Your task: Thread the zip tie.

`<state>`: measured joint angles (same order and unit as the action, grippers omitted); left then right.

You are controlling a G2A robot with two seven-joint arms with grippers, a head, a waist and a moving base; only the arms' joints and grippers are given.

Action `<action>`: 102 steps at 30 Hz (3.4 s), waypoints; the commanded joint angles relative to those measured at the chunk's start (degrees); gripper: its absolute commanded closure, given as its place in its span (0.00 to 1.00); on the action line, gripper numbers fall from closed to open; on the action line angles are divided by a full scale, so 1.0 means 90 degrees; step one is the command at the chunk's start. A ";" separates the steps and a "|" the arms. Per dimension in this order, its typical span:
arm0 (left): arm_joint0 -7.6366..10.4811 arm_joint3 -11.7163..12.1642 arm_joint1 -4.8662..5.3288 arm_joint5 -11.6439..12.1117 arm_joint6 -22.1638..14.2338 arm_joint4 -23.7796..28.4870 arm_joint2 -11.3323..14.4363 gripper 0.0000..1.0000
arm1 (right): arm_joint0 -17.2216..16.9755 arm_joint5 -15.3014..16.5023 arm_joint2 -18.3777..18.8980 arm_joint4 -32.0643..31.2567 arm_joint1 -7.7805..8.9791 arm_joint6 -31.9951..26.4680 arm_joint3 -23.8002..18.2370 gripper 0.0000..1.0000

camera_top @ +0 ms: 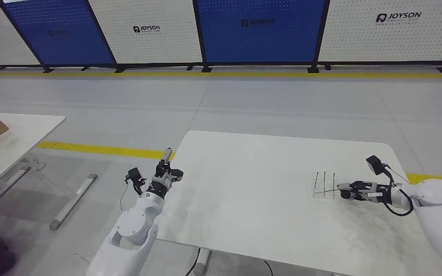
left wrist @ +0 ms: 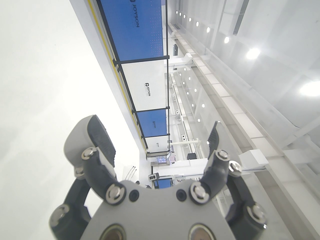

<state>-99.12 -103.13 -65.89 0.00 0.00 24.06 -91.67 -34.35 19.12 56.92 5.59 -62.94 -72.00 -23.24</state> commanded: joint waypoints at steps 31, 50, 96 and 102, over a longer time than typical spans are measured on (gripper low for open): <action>0.0000 0.0000 0.0000 0.0000 0.0000 0.0000 0.0000 0.00 | -0.1810 0.0040 0.1560 0.1434 0.0924 -0.0849 -0.3237 1.00; 0.0000 0.0000 0.0000 0.0000 0.0000 0.0000 0.0000 0.00 | -0.2153 0.0040 0.1288 0.2233 0.0791 -0.0468 -0.4243 1.00; 0.0427 -0.0583 -0.0043 -0.0462 -0.0820 -0.0898 0.0969 0.00 | -0.1798 0.0038 0.0062 0.2750 0.0065 0.0309 -0.4526 1.00; 0.0606 -0.0417 -0.0085 -0.0431 -0.0846 -0.1399 0.1504 0.00 | -0.2085 0.0040 -0.0111 0.2299 -0.0037 0.1251 -0.5110 1.00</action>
<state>-94.24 -107.25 -66.54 -3.63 -7.61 11.62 -79.21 -53.01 19.48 56.26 26.43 -63.04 -61.81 -68.90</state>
